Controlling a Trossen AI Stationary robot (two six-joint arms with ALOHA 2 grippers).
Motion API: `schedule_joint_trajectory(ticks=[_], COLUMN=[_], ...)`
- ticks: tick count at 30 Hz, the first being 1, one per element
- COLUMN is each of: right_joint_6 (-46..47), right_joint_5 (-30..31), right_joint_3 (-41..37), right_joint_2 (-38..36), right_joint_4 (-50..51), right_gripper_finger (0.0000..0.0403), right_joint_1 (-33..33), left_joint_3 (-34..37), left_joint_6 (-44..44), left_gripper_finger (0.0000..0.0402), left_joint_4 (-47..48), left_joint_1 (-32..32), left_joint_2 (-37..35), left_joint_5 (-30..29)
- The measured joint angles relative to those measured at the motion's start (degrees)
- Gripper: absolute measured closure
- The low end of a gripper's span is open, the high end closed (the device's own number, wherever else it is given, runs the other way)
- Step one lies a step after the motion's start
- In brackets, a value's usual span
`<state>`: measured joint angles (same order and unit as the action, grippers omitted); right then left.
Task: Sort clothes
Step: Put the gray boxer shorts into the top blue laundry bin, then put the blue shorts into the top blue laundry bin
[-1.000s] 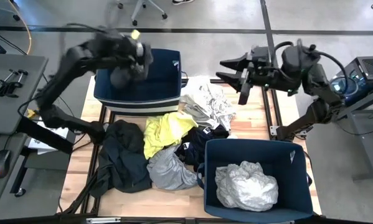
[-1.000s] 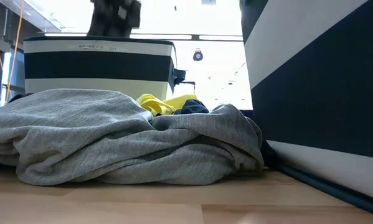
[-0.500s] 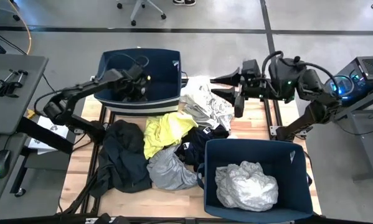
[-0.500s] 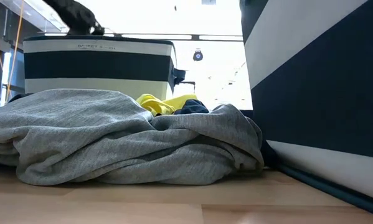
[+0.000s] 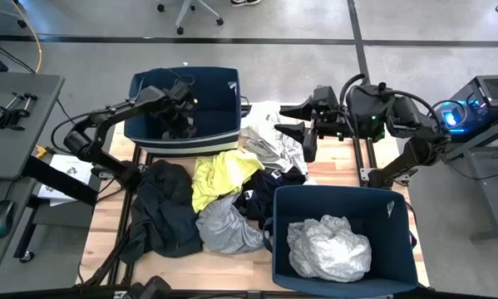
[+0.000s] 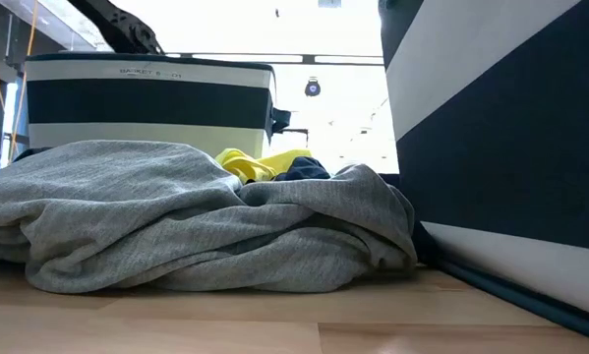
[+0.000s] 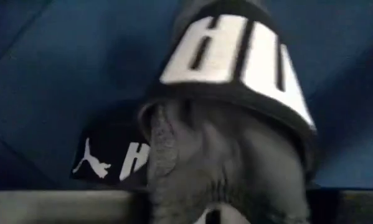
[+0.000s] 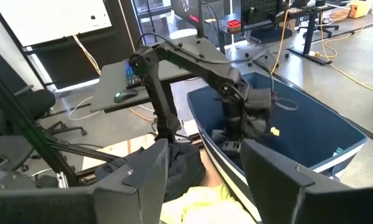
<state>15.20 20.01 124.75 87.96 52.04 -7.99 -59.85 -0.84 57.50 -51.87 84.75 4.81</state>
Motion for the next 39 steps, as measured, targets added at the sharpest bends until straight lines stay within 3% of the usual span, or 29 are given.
schedule_joint_trajectory(ticks=[4, 7, 13, 19, 25, 29, 35, 39], right_joint_6=[-0.1, -0.2, -1.1, -3.4, -9.8, -14.4, -20.0, -20.5], right_joint_5=[0.0, 0.0, 0.0, 0.1, 2.5, 2.5, 2.1, 0.8], right_joint_3=[0.0, 0.0, 0.0, 0.0, 0.0, 0.0, 0.0, 0.0], right_joint_2=[0.0, 0.0, 0.0, 0.0, 0.0, 0.0, 0.0, 0.0], right_joint_4=[0.0, 0.1, 0.7, 0.9, 0.9, 0.2, -0.9, -0.9], right_gripper_finger=[0.0213, 0.0213, 0.0213, 0.0213, 0.0213, 0.0213, 0.0213, 0.0213], right_joint_1=[0.0, 0.0, 0.0, 0.0, 0.6, 2.5, 6.6, 8.9], left_joint_3=[-8.4, -16.4, -31.5, -36.3, -36.3, -36.3, -34.1, -27.0], left_joint_6=[0.4, 0.3, -0.5, -0.5, 0.3, -7.7, -20.8, -29.7], left_gripper_finger=[0.0206, 0.0177, 0.0175, 0.0188, 0.0201, 0.0216, 0.0239, 0.0245], left_joint_4=[5.2, 10.4, 16.7, 15.7, 16.0, 17.4, 23.5, 25.4], left_joint_1=[-1.4, -1.5, 1.8, 10.7, 25.2, 39.1, 62.2, 71.6], left_joint_2=[-0.4, -0.4, -1.5, -8.7, -18.2, -21.4, -17.6, -14.2], left_joint_5=[0.5, 0.4, 0.4, 0.4, 0.5, 0.4, -0.1, -0.3])
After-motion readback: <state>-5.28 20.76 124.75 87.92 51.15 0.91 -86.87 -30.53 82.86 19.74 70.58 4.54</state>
